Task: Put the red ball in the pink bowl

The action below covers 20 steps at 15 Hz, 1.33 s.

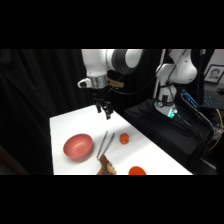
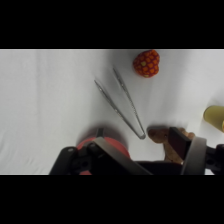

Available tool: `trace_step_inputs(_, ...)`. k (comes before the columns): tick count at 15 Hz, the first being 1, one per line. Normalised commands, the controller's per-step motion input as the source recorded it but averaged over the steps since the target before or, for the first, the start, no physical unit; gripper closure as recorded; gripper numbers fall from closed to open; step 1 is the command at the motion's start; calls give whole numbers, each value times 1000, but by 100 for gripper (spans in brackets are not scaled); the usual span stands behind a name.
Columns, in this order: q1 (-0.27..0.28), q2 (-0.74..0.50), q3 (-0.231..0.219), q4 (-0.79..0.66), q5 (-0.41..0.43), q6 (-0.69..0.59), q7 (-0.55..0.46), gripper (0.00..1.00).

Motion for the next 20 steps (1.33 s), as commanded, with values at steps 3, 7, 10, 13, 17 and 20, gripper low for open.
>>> trace_step_inputs(3,-19,-41,29,-43,-20,37,53,0)
trace_step_inputs(7,1,-174,31,-219,-25,163,158,0)
trace_step_inputs(10,25,-252,38,-325,-30,229,207,0)
trace_step_inputs(13,51,-228,49,-359,-54,267,225,0)
trace_step_inputs(17,52,-126,39,-319,-69,360,230,0)
trace_step_inputs(20,30,-31,13,-225,-80,379,228,0)
